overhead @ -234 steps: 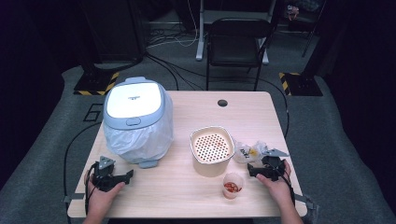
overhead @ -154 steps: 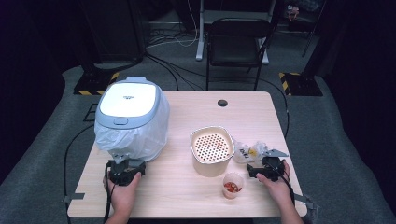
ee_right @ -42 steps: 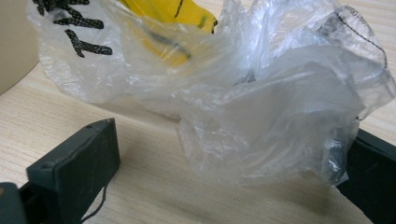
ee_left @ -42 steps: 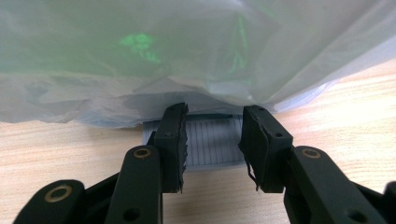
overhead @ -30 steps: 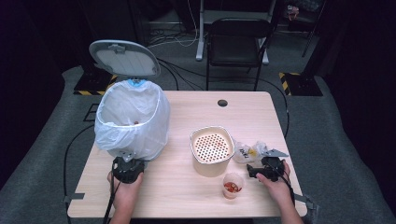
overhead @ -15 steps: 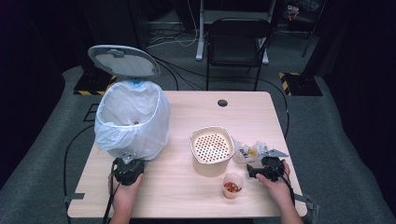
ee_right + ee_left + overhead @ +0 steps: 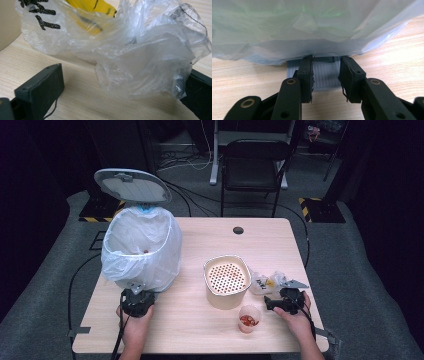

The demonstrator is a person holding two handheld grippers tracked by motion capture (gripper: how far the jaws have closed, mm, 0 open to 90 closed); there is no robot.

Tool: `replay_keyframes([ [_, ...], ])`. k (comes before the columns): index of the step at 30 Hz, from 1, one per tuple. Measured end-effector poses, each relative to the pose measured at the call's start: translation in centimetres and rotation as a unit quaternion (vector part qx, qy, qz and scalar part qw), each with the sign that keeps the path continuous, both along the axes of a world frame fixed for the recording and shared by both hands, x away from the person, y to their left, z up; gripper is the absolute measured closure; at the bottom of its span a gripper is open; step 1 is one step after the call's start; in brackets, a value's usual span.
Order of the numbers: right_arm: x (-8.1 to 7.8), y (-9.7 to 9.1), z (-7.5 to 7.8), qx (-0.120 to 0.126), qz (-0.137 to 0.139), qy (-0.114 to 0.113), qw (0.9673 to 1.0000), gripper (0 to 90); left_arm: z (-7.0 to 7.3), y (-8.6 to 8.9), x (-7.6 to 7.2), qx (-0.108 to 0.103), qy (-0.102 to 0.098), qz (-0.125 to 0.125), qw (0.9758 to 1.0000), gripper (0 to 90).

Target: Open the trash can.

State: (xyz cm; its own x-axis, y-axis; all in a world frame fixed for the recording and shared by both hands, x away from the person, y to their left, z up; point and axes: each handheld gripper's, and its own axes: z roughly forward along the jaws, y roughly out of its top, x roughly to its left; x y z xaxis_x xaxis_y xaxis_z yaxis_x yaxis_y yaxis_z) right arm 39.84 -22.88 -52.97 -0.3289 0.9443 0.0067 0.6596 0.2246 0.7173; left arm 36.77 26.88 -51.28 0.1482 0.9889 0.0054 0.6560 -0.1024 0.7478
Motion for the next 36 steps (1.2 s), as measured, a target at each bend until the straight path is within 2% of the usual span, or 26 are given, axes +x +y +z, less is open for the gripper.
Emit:
replay_keyframes([
  [4, 0.0, -0.1, 0.0, -0.003, 0.002, 0.001, 1.0, 0.0, 0.0, 0.0, 0.0, 0.0, 0.004, -0.005, 1.0, 63.9],
  [8, 0.0, -0.1, 0.0, -0.003, 0.004, 0.0, 1.0, 0.0, -0.1, -0.1, -0.2, -0.001, -0.005, 0.002, 1.0, 63.9],
  [11, 0.0, -0.1, 0.0, -0.003, 0.005, -0.001, 1.0, 0.3, -0.1, 0.1, 0.0, -0.005, -0.001, -0.01, 0.9999, 63.9],
  [13, 0.0, 0.0, 0.1, 0.001, 0.006, 0.0, 1.0, 2.8, 0.1, 0.0, 0.0, 0.002, 0.004, -0.006, 1.0, 63.9],
  [16, -0.1, -0.1, 0.4, -0.003, 0.009, -0.001, 1.0, 14.6, -0.1, 0.2, 0.0, 0.001, -0.003, -0.012, 0.9999, 63.9],
  [18, -0.1, 0.0, 0.6, 0.001, 0.004, 0.005, 1.0, 15.7, -0.3, 0.3, -0.2, -0.002, -0.014, -0.015, 0.9998, 63.8],
  [21, -0.1, 0.0, 0.8, 0.0, 0.003, 0.012, 0.9999, 20.8, -0.5, 0.1, -0.5, -0.008, -0.023, -0.007, 0.9997, 63.9],
  [25, -0.3, -0.1, 1.0, -0.004, 0.005, 0.018, 0.9998, 24.4, -0.5, 0.0, -0.7, -0.007, -0.023, -0.004, 0.9997, 63.9],
  [27, -0.6, -0.2, 1.3, -0.006, 0.006, 0.027, 0.9996, 28.9, -0.5, 0.1, -0.5, -0.007, -0.023, -0.006, 0.9997, 63.9],
  [31, -0.9, -0.4, 1.6, -0.01, 0.009, 0.036, 0.9993, 29.5, -0.5, 0.1, -0.6, -0.007, -0.022, -0.006, 0.9997, 63.9],
  [34, -1.3, -0.9, 2.3, -0.013, 0.01, 0.032, 0.9993, 29.1, -0.5, 0.1, -0.6, -0.006, -0.023, -0.008, 0.9997, 63.9],
  [36, -1.6, -1.4, 3.1, -0.004, 0.003, 0.027, 0.9996, 28.6, -0.8, 0.0, -0.8, -0.008, -0.035, -0.004, 0.9993, 63.9],
])
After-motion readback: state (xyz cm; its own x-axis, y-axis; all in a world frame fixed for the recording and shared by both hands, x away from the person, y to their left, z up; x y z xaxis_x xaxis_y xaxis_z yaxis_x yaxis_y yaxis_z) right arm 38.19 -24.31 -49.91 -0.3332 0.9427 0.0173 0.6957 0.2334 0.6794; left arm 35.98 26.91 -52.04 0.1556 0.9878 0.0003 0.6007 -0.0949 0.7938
